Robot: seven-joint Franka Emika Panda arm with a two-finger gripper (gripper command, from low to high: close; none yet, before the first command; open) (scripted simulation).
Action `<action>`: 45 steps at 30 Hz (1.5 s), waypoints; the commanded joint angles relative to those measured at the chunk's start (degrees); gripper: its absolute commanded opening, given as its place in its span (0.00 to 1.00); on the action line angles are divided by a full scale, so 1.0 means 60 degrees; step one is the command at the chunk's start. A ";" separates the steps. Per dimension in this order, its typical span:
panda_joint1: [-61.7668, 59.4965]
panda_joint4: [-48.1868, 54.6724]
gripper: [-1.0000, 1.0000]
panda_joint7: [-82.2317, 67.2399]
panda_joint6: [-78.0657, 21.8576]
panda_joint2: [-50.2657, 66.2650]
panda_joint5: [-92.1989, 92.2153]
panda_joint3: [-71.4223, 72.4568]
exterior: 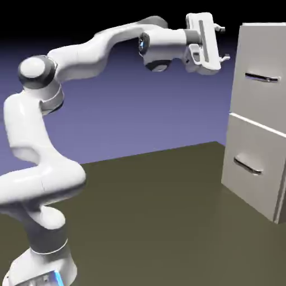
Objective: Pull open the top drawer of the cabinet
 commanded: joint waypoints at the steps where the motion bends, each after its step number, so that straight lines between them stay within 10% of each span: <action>1: -0.0326 0.0225 0.50 0.0002 -0.0021 -0.0057 0.0416 0.0277; 21: -0.5835 0.5034 0.50 0.2062 0.0245 -0.1461 0.3311 0.4253; 22: -0.5835 0.5034 0.00 0.2062 0.0245 -0.1461 0.3311 0.4253; 23: -0.5835 0.5034 0.00 0.2062 0.0245 -0.1461 0.3311 0.4253; 45: 0.1263 -0.2400 0.00 -0.0902 -0.1292 -0.0777 0.5393 -0.0313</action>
